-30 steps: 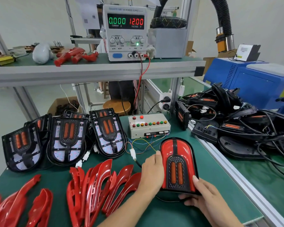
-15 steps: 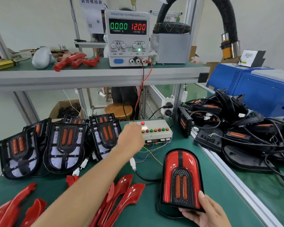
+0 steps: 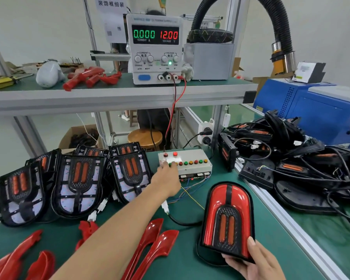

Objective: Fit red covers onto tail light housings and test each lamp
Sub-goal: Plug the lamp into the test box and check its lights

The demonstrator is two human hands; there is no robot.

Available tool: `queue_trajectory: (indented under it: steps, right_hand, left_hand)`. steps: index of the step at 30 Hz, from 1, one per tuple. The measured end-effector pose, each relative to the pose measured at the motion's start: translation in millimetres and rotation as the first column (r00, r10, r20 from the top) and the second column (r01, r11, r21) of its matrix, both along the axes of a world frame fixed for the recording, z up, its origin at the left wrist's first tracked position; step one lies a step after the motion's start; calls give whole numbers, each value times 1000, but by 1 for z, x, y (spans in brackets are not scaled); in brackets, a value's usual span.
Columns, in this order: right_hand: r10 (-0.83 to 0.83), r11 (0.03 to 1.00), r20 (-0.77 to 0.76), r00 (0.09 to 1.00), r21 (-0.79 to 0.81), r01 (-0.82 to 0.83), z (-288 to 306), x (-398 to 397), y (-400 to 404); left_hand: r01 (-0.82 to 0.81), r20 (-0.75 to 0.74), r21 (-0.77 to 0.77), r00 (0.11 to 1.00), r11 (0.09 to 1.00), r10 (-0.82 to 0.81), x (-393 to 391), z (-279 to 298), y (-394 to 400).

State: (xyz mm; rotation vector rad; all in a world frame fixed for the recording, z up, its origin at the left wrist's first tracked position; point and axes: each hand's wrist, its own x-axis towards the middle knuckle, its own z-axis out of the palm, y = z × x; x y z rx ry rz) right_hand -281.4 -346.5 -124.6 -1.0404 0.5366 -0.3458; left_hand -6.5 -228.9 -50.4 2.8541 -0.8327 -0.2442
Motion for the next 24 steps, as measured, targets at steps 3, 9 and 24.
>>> queue_trajectory:
  steps: [3, 9, 24]
  right_hand:
    - [-1, 1000, -3, 1000, 9, 2, 0, 1, 0]
    - [-12, 1000, -3, 1000, 0, 12, 4, 1, 1]
    - [-41, 999, -26, 999, 34, 42, 3, 2, -1]
  left_hand:
    - [5, 8, -25, 1000, 1000, -4, 0, -3, 1]
    - [0, -7, -47, 1000, 999, 0, 0, -3, 3]
    - [12, 18, -50, 1000, 999, -11, 3, -8, 3]
